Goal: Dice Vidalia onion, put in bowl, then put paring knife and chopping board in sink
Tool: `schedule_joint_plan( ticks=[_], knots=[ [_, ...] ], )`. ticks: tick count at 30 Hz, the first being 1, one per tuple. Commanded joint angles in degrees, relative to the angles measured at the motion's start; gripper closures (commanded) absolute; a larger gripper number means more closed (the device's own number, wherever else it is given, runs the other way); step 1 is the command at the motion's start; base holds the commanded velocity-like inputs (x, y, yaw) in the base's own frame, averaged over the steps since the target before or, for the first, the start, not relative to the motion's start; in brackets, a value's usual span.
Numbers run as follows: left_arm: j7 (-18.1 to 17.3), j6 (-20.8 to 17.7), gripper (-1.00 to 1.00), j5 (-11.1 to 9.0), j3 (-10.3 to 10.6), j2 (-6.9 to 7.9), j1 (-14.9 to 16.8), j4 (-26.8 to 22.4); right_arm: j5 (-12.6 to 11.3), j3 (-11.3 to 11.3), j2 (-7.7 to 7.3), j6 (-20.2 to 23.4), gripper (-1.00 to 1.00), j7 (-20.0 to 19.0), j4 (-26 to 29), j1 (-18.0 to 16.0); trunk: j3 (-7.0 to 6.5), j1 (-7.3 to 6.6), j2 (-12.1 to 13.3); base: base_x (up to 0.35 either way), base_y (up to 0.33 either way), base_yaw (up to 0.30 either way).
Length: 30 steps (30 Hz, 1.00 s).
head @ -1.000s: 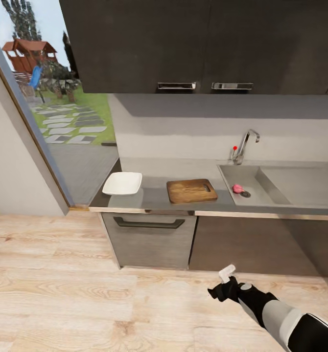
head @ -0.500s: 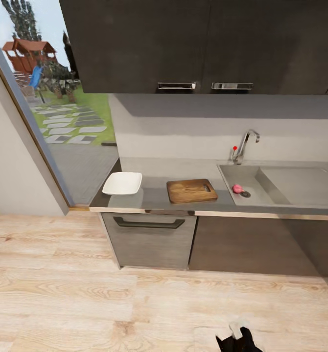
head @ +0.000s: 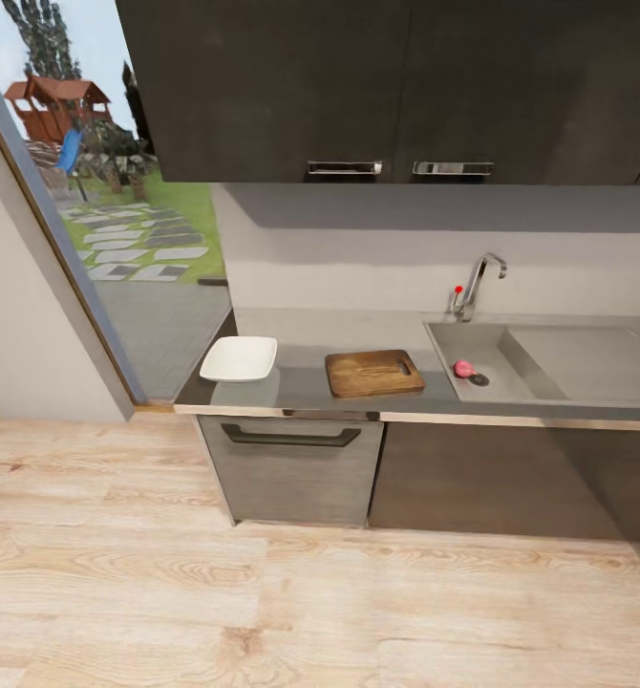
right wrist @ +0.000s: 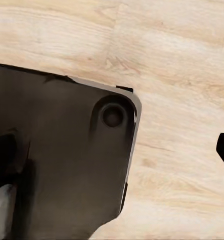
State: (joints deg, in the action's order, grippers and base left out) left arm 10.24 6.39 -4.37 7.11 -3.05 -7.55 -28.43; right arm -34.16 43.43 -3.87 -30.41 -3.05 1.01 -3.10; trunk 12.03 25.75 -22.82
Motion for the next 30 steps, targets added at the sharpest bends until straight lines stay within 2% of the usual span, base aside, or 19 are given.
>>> schedule_joint_plan(
  ticks=[1, 3, 6, 9, 10, 14, 16, 17, 19, 20, 25, 30],
  knots=[
    [0.5, 0.1, -1.00, -0.5, 0.5, 0.06, 0.0, -0.1, -1.6, 0.1, 0.14, -0.3, -1.00, -0.2, 0.2, 0.8, 0.09, 0.03, -0.1, 0.000, 0.000, 0.000],
    [0.5, 0.1, -1.00, -0.5, 0.5, 0.11, 0.0, -0.2, -4.3, 0.0, 0.09, -0.4, -1.00, 0.1, 0.8, 1.1, 0.09, 0.03, -0.1, 0.000, 0.000, 0.000],
    [0.5, 0.1, -1.00, -0.5, 0.5, 0.17, 0.0, -0.3, -8.7, -0.1, -0.74, -0.6, -1.00, 0.6, 2.0, 1.3, 0.09, 0.03, -0.1, 0.000, 0.000, 0.000],
    [0.5, 0.1, -1.00, -0.5, 0.5, 0.21, 0.0, -0.3, -10.8, -0.1, -1.34, -0.6, -1.00, 1.8, 4.1, 1.2, 0.09, 0.03, -0.1, 0.000, 0.000, 0.000],
    [0.5, 0.1, -1.00, -0.5, 0.4, 0.23, 0.0, -0.3, -11.4, -0.1, -2.25, -0.6, -1.00, 5.7, 7.7, 0.9, 0.09, 0.03, -0.1, 0.000, 0.000, 0.000],
    [0.5, 0.1, -1.00, -0.5, 0.4, 0.24, 0.0, -0.3, -11.5, -0.1, -4.31, -0.2, -1.00, 13.2, 16.0, 0.0, 0.09, 0.03, -0.1, 0.000, 0.000, 0.000],
    [0.5, 0.1, -1.00, -0.5, 0.4, 0.24, 0.0, -0.4, -11.5, -0.1, -6.44, 1.1, -1.00, 18.0, 22.3, -0.8, 0.09, 0.03, -0.1, 0.000, 0.000, 0.000],
    [0.5, 0.1, -1.00, -0.5, 0.4, 0.24, 0.0, -0.4, -11.5, -0.1, -7.00, 1.7, -1.00, 19.0, 23.9, -1.0, 0.09, 0.03, -0.1, 0.000, 0.000, 0.000],
    [0.5, 0.1, -1.00, -0.5, 0.4, 0.24, 0.0, -0.4, -11.5, -0.1, -9.08, 5.8, -1.00, 21.3, 29.1, -2.1, 0.09, 0.03, -0.1, 0.000, 0.000, 0.000],
    [0.5, 0.1, -1.00, -0.5, 0.4, 0.24, 0.0, -0.4, -11.5, -0.2, -10.80, 10.7, -1.00, 22.4, 32.7, -3.8, 0.09, 0.03, -0.1, 0.000, 0.000, 0.000],
    [0.5, 0.1, -1.00, -0.5, 0.4, 0.24, 0.0, -0.4, -11.2, -0.2, -11.14, 12.1, -1.00, 22.7, 33.4, -4.9, 0.09, 0.03, -0.1, 0.000, 0.000, 0.000],
    [0.5, 0.1, -1.00, -0.5, 0.4, 0.24, 0.0, -0.4, -10.7, 0.1, -10.96, 9.9, -1.00, 22.5, 31.6, -5.1, 0.09, 0.03, -0.1, 0.000, 0.000, 0.000]
  ],
)
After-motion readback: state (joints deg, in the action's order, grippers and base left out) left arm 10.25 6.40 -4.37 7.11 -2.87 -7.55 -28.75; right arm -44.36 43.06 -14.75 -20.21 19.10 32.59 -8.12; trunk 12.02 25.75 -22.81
